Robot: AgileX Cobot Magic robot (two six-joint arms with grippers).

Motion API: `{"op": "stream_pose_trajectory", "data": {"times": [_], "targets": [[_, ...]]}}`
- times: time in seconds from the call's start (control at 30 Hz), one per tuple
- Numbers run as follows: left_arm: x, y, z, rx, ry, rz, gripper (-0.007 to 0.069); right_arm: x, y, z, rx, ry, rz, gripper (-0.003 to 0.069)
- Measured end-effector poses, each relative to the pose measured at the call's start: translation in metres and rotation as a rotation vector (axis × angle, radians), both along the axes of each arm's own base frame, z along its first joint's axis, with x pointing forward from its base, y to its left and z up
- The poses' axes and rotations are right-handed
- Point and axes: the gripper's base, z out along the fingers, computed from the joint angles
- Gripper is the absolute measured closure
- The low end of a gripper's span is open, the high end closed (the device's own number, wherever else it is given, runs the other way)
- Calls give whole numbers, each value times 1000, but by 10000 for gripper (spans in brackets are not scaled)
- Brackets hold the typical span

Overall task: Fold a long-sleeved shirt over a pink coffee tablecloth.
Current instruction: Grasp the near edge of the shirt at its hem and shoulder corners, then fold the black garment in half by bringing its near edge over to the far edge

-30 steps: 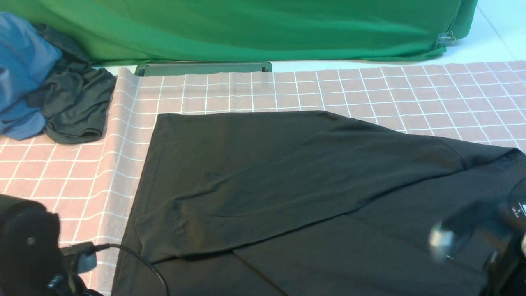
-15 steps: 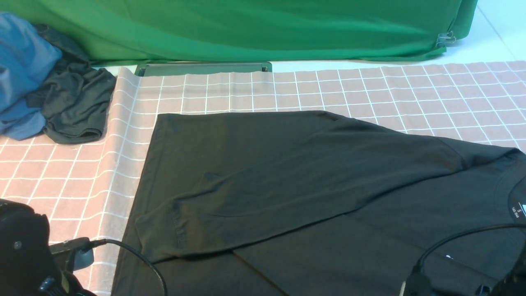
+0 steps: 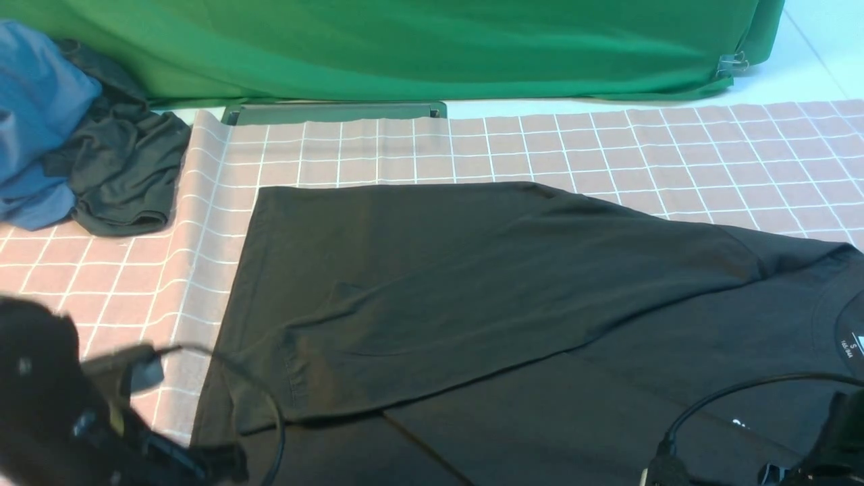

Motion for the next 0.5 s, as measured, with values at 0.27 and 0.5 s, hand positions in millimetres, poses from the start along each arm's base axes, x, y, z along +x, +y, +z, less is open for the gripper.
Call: {"op": "stream_pose_trajectory", "data": {"times": [0.27, 0.5], "targets": [[36, -8, 58, -34, -207, 12, 597, 25, -1, 54, -20, -169, 0, 587], [73, -8, 95, 12, -320, 35, 597, 84, -21, 100, 98, -346, -191, 587]]}}
